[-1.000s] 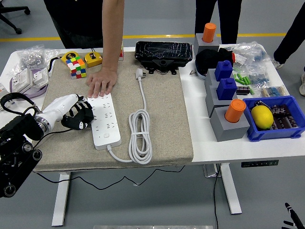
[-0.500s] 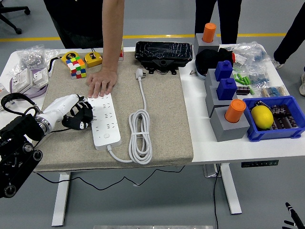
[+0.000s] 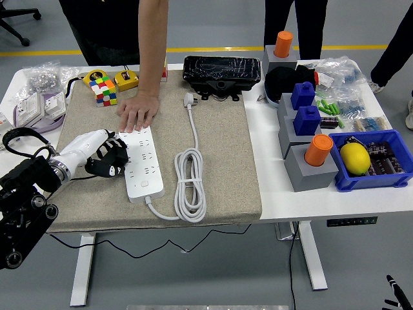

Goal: Pick up the plug,place it near the board,insert it into the board,press the button

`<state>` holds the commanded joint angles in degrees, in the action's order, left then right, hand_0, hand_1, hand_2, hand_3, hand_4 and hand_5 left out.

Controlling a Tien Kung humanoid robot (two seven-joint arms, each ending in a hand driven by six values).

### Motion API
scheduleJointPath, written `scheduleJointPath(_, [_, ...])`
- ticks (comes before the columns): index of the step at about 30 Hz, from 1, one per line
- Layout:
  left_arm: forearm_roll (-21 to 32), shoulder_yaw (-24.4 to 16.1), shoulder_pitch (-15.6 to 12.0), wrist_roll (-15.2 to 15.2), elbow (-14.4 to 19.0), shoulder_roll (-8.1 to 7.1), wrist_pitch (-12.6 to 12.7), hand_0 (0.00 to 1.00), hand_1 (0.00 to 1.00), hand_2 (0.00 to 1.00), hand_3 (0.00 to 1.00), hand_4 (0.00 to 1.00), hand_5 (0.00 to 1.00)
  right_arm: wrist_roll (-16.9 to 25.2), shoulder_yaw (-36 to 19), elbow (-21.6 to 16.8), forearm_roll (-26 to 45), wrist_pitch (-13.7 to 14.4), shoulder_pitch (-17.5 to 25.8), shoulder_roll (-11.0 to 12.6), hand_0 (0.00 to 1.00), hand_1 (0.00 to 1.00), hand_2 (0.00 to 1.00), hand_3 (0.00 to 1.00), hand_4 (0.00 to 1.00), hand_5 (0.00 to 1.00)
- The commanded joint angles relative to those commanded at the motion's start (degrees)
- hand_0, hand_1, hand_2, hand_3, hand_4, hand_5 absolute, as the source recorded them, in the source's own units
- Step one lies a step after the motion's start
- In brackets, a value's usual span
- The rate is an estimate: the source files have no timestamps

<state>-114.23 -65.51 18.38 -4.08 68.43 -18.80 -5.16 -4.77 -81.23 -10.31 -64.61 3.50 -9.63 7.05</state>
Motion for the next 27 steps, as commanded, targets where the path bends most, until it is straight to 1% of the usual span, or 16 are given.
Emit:
scheduleJointPath(4, [0.3,0.0,-0.1,0.2,-0.2,-0.01,-0.2,0.460,0.694,0.651,0.613,0.889,0.002,0.0,-0.1,0.0,-0.1,0.0,0.1,0.0,0.808,0.750,0.730,0.769,0.998,0.998])
scheduleJointPath(5, [0.3,0.1,-0.1,0.1,-0.2,-0.01,-0.3,0.477,0.705,0.681,0.624,0.960,0.002,0.0,-0.1,0.0,-0.1,0.0,0.1,0.0,0.809,0.750,0.730,0.768,0.998,0.998])
scheduleJointPath(10, [0.4,0.1,-0.1,0.3,-0.3,-0.03,-0.5,0.477,0.705,0.681,0.624,0.960,0.002,0.1,0.0,0.0,0.1,0.1,0.1,0.0,0.809,0.750,0.730,0.768,0.998,0.998])
scheduleJointPath(11, [0.4,0.1,0.0,0.3,-0.4,-0.04,-0.5,0.487,0.709,0.716,0.653,0.998,0.002,0.1,0.0,0.0,0.1,0.1,0.1,0.0,0.808,0.750,0.730,0.768,0.998,0.998])
scheduleJointPath(16, [0.9,0.0,0.1,0.6,-0.5,-0.09,-0.8,0.487,0.709,0.716,0.653,0.998,0.002,0.1,0.0,0.0,0.1,0.2,-0.1,0.0,0.808,0.750,0.730,0.768,0.998,0.998])
scheduleJointPath(17, [1.1,0.0,0.1,0.7,-0.6,-0.10,-0.9,0.499,0.718,0.727,0.731,0.998,0.044,0.1,0.0,0.0,0.1,0.2,-0.1,0.1,0.808,0.750,0.730,0.770,0.998,0.998])
scheduleJointPath(22, [2.2,-0.2,0.2,1.1,-0.8,-0.05,-0.9,0.499,0.718,0.727,0.731,0.998,0.044,0.0,0.1,0.0,0.2,0.2,-0.1,0.1,0.808,0.750,0.730,0.770,0.998,0.998])
scheduleJointPath(23, [2.6,-0.2,0.3,1.2,-0.9,-0.04,-1.0,0.517,0.738,0.750,0.771,0.998,0.132,0.0,0.1,0.0,0.2,0.1,-0.2,0.1,0.808,0.750,0.730,0.768,0.998,0.998])
scheduleJointPath(27, [4.2,-0.4,0.2,1.6,-1.1,0.08,-1.5,0.517,0.738,0.750,0.771,0.998,0.132,0.1,0.2,0.0,0.2,0.1,-0.2,0.1,0.808,0.750,0.730,0.768,0.998,0.998])
